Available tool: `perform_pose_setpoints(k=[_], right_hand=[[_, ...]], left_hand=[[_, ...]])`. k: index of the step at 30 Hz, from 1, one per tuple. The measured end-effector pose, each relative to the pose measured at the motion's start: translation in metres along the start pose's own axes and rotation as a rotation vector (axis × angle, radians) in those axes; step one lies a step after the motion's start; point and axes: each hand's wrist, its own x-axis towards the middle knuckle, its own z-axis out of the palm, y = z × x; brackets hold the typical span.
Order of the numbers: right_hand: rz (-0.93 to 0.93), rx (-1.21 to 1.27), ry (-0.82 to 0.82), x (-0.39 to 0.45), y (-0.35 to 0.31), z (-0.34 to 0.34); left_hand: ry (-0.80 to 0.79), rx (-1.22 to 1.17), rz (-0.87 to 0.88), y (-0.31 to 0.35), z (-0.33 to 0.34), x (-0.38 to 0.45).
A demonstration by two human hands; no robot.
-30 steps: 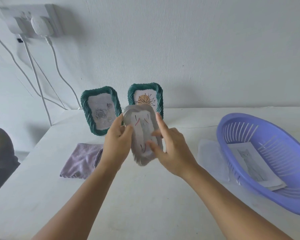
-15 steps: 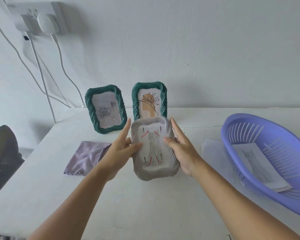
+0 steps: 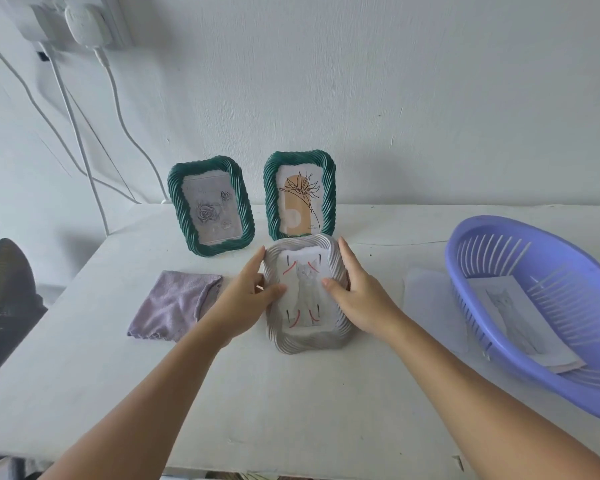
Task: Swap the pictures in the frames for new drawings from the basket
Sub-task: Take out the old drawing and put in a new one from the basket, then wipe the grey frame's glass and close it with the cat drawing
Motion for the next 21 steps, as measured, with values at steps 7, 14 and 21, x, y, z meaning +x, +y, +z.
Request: perform_pose_setpoints(k=[7,14,21], right_hand=[[0.005,-0.671,-0.020,0.016,0.013,0.002],[0.053,-0.734,-0.033,0.017,0.024,0.006],[0.060,-0.712,-0.012,0.015,0.027,0.007]], left_hand=[[0.057,0.421,0.021,-0.011,0.003,0.009],[-0.010,0.664,-0.015,-0.009,0.009,0.006],[0.240,0.667,0.013,-0.018,-0.026,-0.009]])
